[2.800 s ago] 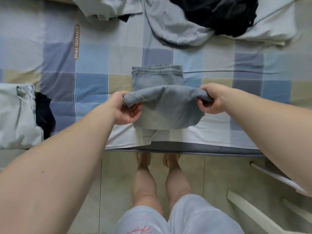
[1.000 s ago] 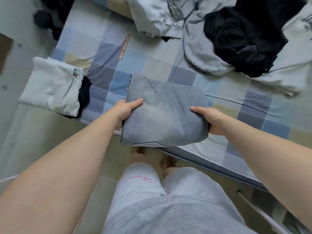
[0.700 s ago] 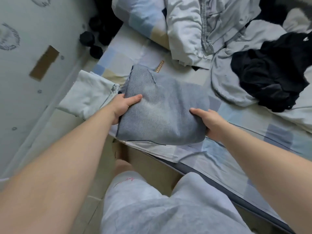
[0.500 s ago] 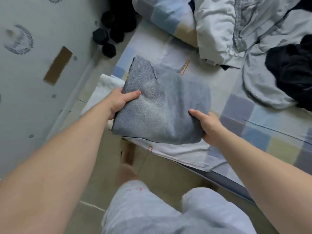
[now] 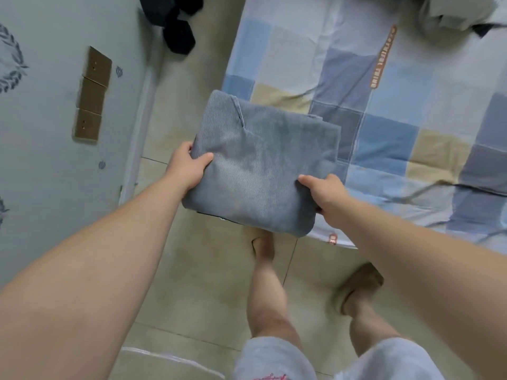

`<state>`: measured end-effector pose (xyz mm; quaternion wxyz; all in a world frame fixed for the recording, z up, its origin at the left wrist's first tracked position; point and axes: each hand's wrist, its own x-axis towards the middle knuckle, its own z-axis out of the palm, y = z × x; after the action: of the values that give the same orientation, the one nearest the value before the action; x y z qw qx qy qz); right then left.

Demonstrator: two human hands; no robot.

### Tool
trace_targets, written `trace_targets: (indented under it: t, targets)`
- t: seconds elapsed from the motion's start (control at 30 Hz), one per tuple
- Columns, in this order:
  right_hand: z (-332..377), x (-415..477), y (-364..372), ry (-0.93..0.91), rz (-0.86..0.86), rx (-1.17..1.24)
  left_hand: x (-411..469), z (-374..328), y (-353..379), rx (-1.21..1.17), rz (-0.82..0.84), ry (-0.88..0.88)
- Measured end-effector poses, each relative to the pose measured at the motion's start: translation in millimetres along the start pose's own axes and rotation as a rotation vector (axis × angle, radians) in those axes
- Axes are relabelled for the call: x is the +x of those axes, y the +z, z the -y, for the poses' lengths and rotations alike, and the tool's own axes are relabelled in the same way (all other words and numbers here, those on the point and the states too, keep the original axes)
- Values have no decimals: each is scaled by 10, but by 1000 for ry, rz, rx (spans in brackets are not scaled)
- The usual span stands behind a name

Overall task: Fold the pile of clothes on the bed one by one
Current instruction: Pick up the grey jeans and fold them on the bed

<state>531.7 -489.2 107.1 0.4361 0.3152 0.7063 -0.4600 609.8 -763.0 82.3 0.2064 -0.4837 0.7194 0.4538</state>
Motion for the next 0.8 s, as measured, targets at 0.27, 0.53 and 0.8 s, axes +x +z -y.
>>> trace_targets:
  t: [0.27,0.53,0.8]
  targets:
    - [42,-75,-108,-15,6,42,-65,17,-52,-178,-80,66]
    - [132,-158,-87,-362,-508,-579,-183,-148,30,491,-465,494]
    - [-248,162,368,-759,-47,-1444,158,42,338,1054,-6,785]
